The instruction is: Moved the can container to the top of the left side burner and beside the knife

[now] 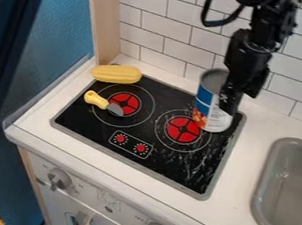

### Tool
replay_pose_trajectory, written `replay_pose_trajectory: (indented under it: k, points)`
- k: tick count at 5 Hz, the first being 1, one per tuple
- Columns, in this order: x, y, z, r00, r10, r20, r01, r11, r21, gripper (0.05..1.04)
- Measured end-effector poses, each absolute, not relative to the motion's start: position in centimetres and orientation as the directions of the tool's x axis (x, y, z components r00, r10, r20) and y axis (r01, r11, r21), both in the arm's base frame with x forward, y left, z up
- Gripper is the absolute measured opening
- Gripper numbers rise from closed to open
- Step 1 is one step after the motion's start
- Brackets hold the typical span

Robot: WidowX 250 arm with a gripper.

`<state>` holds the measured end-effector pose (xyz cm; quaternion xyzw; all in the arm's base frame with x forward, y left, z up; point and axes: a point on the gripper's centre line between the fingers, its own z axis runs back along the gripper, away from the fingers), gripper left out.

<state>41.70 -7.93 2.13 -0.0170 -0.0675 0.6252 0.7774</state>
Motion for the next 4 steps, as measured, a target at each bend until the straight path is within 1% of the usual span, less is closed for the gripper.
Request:
replay_pose_trajectory:
  k: [2, 3, 4]
  points:
    - [40.6, -3.2, 0.4, 0.02, 0.998, 0.067, -0.995, 0.026, -0.097, 1.0]
    - [40.0, -0.4, 0.3, -0.092, 0.993, 0.079, -0.992, -0.085, -0.097, 1.0]
    - [39.9, 1.1, 0.4, -0.139, 0.983, 0.119, -0.986, -0.127, -0.103, 1.0]
